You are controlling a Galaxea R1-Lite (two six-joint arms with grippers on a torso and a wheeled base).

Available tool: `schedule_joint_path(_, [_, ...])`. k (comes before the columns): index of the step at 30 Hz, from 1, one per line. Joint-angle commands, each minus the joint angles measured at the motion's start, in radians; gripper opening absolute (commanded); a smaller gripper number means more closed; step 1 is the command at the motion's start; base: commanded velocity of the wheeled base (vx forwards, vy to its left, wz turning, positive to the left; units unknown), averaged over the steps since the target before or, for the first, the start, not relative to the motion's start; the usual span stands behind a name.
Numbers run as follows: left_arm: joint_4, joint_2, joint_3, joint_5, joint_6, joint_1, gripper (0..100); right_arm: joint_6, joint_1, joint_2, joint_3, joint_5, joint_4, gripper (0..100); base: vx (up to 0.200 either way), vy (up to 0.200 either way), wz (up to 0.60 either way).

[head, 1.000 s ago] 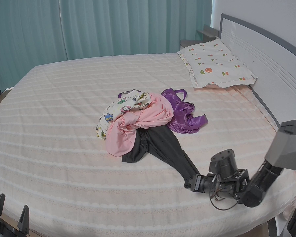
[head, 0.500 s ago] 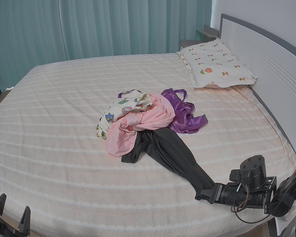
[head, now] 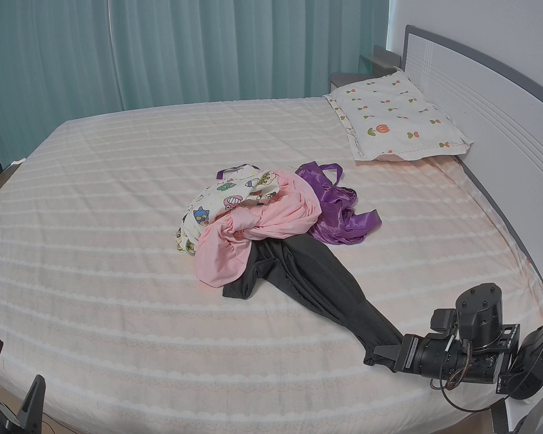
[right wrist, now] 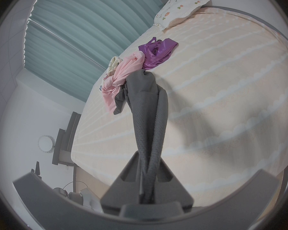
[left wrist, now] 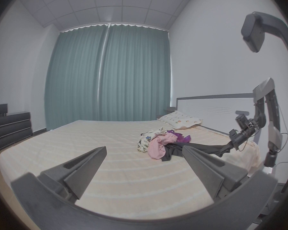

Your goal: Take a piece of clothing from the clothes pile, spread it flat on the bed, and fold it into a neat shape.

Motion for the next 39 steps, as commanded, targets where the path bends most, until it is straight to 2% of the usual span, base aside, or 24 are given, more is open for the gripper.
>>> schedule_joint_path(1, [0.059,0.230,0.064,-0.130,0.083,-0.025,100,-0.002,0.002,0.024,-0.001,-0.001,-0.002,0,0.000,0.000,0.00])
schedule_joint_path(5, [0.045,0.371,0.056,-0.136,0.084,-0.033,100,0.000,0.002,0.025,0.002,-0.001,-0.002,0,0.000,0.000,0.00])
schedule_joint_path(11, [-0.162,0.684,0.050,-0.133,0.086,-0.039,100,-0.002,0.003,0.027,0.003,0.001,-0.002,0,0.000,0.000,0.00])
schedule_joint_path(14, [-0.223,0.750,0.052,-0.134,0.083,-0.057,100,-0.002,0.003,0.027,0.002,-0.001,-0.002,0,0.000,0.000,0.00])
schedule_joint_path(18, [-0.237,0.933,0.044,-0.124,0.057,-0.163,100,-0.002,0.003,0.028,0.002,0.001,-0.002,0,0.000,0.000,0.00])
schedule_joint_path(23, [-0.337,1.166,0.014,-0.121,0.034,-0.251,100,0.000,0.003,0.042,-0.001,-0.001,-0.002,0,0.000,0.000,0.00])
schedule_joint_path(25, [-0.346,1.183,0.010,-0.121,0.029,-0.255,100,0.000,0.003,0.042,-0.003,0.001,-0.002,0,0.000,0.000,0.00])
schedule_joint_path(26, [-0.458,1.353,-0.020,-0.102,-0.034,-0.324,100,0.007,0.002,0.044,-0.009,0.010,-0.004,0,0.000,0.000,0.00])
schedule_joint_path(27, [-0.481,1.384,-0.026,-0.090,-0.049,-0.338,100,0.007,0.002,0.045,-0.009,0.010,-0.002,0,0.000,0.000,0.00])
schedule_joint_path(29, [-0.608,1.515,-0.055,0.010,-0.137,-0.409,100,0.006,0.002,0.059,-0.009,0.002,-0.004,0,0.000,0.000,0.00])
schedule_joint_path(30, [-0.696,1.600,-0.082,0.096,-0.200,-0.453,100,0.004,0.002,0.067,-0.010,-0.002,-0.005,0,0.000,0.000,0.00])
schedule_joint_path(32, [-0.812,1.710,-0.128,0.217,-0.292,-0.510,100,0.006,0.002,0.070,-0.009,-0.001,-0.013,0,0.000,0.000,0.00])
schedule_joint_path(34, [-0.889,1.816,-0.181,0.304,-0.345,-0.547,100,0.007,0.000,0.071,-0.009,0.001,-0.028,0,0.000,0.000,0.00])
schedule_joint_path(35, [-0.890,1.824,-0.184,0.309,-0.347,-0.548,100,0.007,0.000,0.071,-0.009,0.001,-0.030,0,0.000,0.000,0.00])
schedule_joint_path(36, [-0.903,1.910,-0.233,0.341,-0.347,-0.559,100,0.009,-0.001,0.071,-0.006,0.001,-0.044,0,0.000,0.000,0.00])
schedule_joint_path(38, [-0.903,1.928,-0.249,0.344,-0.348,-0.562,100,0.009,-0.001,0.071,-0.004,0.001,-0.047,0,0.000,0.000,0.00])
schedule_joint_path(39, [-0.904,2.022,-0.336,0.360,-0.355,-0.573,100,0.007,0.000,0.071,0.002,0.001,-0.061,0,0.000,0.000,0.00])
